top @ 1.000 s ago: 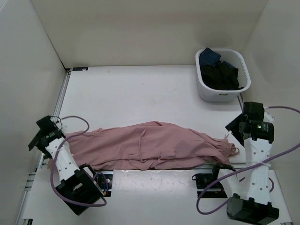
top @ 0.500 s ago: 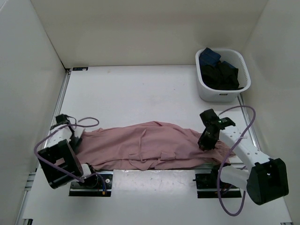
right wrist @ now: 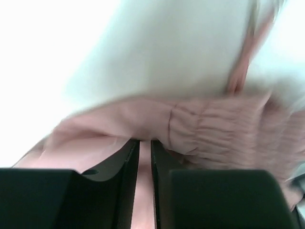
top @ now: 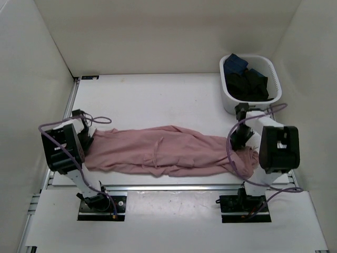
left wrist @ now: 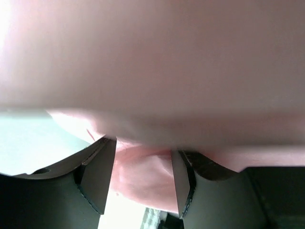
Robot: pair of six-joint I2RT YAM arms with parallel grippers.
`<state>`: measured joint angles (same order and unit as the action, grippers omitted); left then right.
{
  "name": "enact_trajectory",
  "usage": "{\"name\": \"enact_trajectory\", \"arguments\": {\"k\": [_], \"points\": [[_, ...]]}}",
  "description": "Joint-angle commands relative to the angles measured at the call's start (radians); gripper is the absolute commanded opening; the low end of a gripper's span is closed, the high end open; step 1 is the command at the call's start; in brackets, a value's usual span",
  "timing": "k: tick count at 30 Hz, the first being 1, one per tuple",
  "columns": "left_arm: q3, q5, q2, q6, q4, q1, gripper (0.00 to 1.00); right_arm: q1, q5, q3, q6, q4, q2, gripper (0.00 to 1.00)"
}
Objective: Fold and stack the trousers
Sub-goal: Fold the trousers
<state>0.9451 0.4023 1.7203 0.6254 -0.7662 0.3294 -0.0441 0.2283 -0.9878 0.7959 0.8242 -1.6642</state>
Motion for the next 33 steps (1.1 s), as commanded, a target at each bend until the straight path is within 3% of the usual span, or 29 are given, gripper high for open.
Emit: {"name": "enact_trajectory", "arguments": {"k": [1, 7, 10, 11, 15, 19, 21, 27, 33], "points": [[0.162, -0.043, 0.097, -0.058, 0.157, -0.026, 0.6, 0.02, 0.105, -0.216, -0.07, -0.07, -0.089, 0.2], [0.256, -0.054, 0.135, -0.087, 0.041, -0.026, 0.67, 0.02, -0.049, -0.333, -0.165, -0.022, -0.097, 0.3], [0.265, -0.063, 0.073, -0.087, 0.01, -0.017, 0.7, 0.02, -0.05, -0.344, -0.202, 0.05, 0.026, 0.48], [0.265, -0.063, 0.059, -0.087, -0.001, -0.016, 0.71, 0.02, -0.035, -0.335, -0.202, 0.112, 0.097, 0.59], [0.311, -0.101, 0.006, -0.087, -0.08, 0.005, 0.75, 0.059, 0.0, -0.183, -0.104, 0.283, 0.268, 0.79], [0.287, -0.112, -0.051, -0.078, -0.12, 0.026, 0.78, 0.093, -0.066, 0.054, -0.006, 0.253, 0.501, 0.8], [0.261, -0.102, -0.09, -0.066, -0.12, 0.036, 0.78, 0.105, -0.113, 0.128, 0.025, 0.188, 0.541, 0.8], [0.144, -0.092, -0.165, -0.018, -0.13, 0.074, 0.78, 0.138, -0.184, 0.286, 0.074, 0.023, 0.5, 0.8], [0.086, -0.092, -0.205, 0.019, -0.151, 0.106, 0.78, 0.147, -0.145, 0.322, 0.111, -0.056, 0.417, 0.76]]}}
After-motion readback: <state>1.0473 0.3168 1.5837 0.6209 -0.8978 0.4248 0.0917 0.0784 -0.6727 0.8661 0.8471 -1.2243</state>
